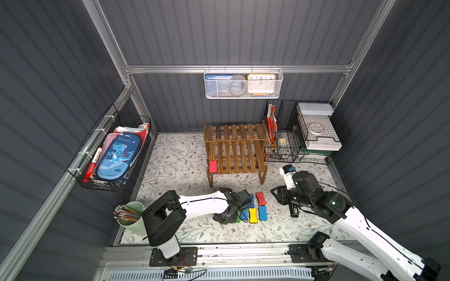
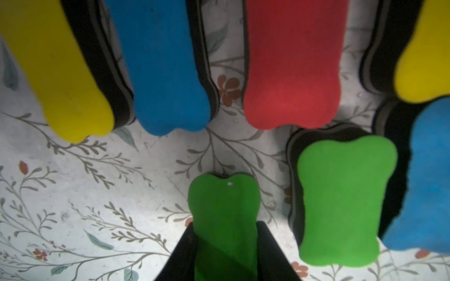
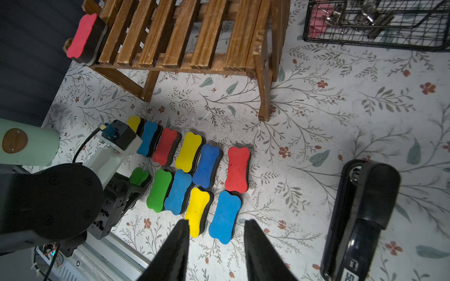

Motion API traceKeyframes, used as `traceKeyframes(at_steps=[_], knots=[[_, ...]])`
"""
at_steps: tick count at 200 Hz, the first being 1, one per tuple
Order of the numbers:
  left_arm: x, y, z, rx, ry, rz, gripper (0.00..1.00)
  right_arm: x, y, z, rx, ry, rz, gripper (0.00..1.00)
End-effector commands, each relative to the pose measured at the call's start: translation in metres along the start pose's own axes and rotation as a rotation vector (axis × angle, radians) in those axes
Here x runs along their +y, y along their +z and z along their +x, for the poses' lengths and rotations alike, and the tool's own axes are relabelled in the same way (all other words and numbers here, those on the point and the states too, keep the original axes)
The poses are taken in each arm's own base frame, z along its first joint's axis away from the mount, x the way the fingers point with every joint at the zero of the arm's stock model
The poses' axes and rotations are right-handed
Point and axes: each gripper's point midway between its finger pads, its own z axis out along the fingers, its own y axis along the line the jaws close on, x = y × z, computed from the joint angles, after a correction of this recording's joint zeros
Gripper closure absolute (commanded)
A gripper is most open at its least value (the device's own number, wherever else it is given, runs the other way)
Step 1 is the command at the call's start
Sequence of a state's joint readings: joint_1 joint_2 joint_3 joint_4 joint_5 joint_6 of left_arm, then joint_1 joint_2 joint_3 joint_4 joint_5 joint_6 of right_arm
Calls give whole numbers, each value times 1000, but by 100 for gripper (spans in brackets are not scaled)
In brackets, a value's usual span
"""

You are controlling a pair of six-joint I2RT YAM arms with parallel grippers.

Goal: Remove the whiteboard erasers from the shelf
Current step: Place the whiteboard eraser at the center of the board.

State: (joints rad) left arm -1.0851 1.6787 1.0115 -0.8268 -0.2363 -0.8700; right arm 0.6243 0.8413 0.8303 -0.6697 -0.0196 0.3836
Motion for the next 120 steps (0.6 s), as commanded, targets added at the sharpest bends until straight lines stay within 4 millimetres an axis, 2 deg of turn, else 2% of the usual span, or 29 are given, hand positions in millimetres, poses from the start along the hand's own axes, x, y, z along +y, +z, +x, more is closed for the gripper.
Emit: traceKeyframes(at_steps=[1,31,55,83,120], knots=[[0,5,1,11,18,-17,57,-2,0,1,1,-1,2,58],[4,-4,-9,-37,13,-31,47,-3,-1,1,-3,0,7,58],[9,-16,-10,-57,4,-34,43,-3,-2,1,-8,5,5,57],[14,-48,-17,-123,-12,8,41,-3,-3,1,-11,6,3,56],[17,-102,-35,-230,-38,57,35,-3,-3,-1,-19,7,1,56]])
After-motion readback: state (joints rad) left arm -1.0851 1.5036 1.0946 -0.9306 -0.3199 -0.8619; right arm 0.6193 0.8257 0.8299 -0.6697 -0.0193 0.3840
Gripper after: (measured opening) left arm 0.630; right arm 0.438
